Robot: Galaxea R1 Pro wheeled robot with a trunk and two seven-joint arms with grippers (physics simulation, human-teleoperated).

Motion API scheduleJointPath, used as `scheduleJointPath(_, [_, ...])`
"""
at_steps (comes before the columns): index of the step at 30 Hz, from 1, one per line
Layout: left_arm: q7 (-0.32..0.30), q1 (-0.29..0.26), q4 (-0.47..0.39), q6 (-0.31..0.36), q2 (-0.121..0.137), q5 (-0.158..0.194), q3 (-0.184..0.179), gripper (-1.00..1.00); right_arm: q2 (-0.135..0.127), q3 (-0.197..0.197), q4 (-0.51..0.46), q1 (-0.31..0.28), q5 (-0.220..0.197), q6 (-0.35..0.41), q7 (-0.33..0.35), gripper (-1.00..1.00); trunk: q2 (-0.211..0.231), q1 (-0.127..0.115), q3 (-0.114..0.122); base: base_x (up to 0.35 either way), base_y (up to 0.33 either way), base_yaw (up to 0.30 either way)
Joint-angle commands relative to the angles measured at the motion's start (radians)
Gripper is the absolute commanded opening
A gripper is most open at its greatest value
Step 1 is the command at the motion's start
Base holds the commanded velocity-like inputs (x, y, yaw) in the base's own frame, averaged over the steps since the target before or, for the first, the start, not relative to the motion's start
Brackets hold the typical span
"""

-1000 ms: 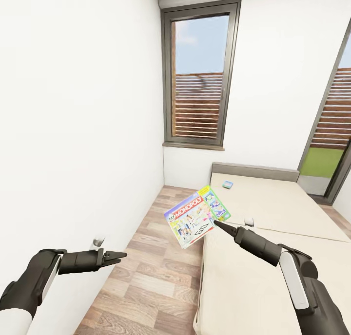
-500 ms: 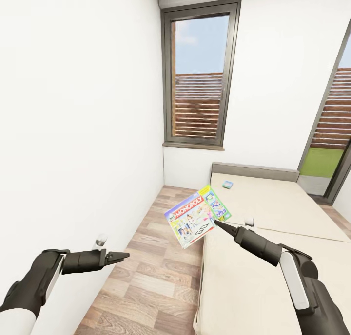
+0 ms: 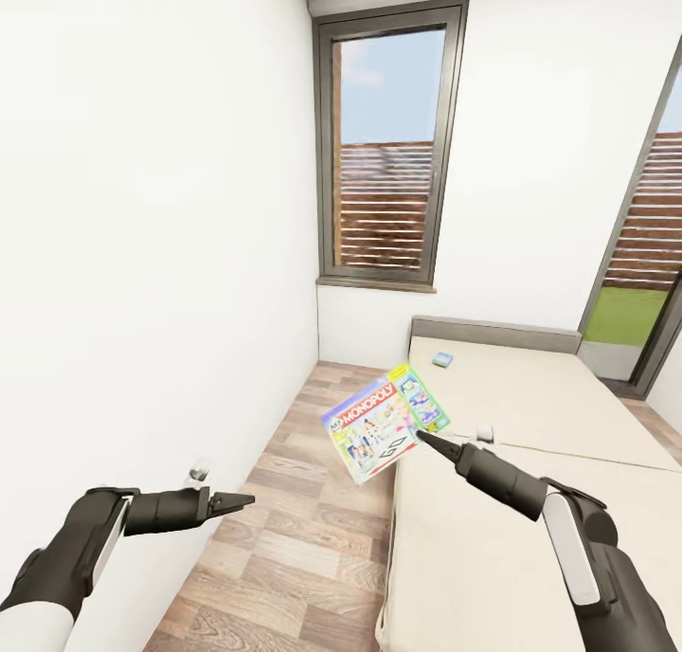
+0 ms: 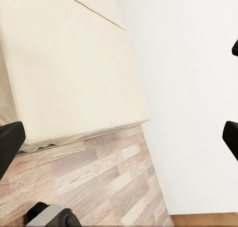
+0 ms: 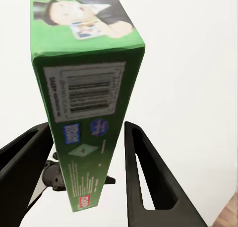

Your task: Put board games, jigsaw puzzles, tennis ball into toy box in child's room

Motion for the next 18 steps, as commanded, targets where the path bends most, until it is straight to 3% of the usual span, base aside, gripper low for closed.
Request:
scheduleJointPath(1, [-0.003, -0.002, 0.005, 0.005, -0.007, -0.007, 0.0, 1.0, 0.002, -0.007, 0.006, 0.005, -0.002, -0.001, -0.003, -1.0, -0.001, 0.0, 0.0, 0.0, 0.0, 0.0])
scheduleJointPath(5, [0.008, -0.004, 0.008, -0.006, -0.023, -0.003, -0.002, 1.0, 0.001, -0.011, 0.03, 0.028, 0.001, -0.02, -0.026, -1.0, -0.001, 0.0, 0.0, 0.0, 0.0, 0.0])
scheduleJointPath(9, [-0.015, -0.005, -0.007, 0.017, -0.043, -0.002, 0.002, 1.0, -0.011, -0.016, 0.053, 0.051, 0.035, -0.009, -0.028, -1.0, -0.001, 0.0, 0.0, 0.0, 0.0, 0.0])
scheduleJointPath(18, [-0.05, -0.005, -0.01, 0.068, -0.048, -0.002, 0.003, 1.0, -0.013, -0.02, 0.106, 0.072, 0.04, 0.021, -0.06, -1.0, -0.001, 0.0, 0.0, 0.0, 0.0, 0.0])
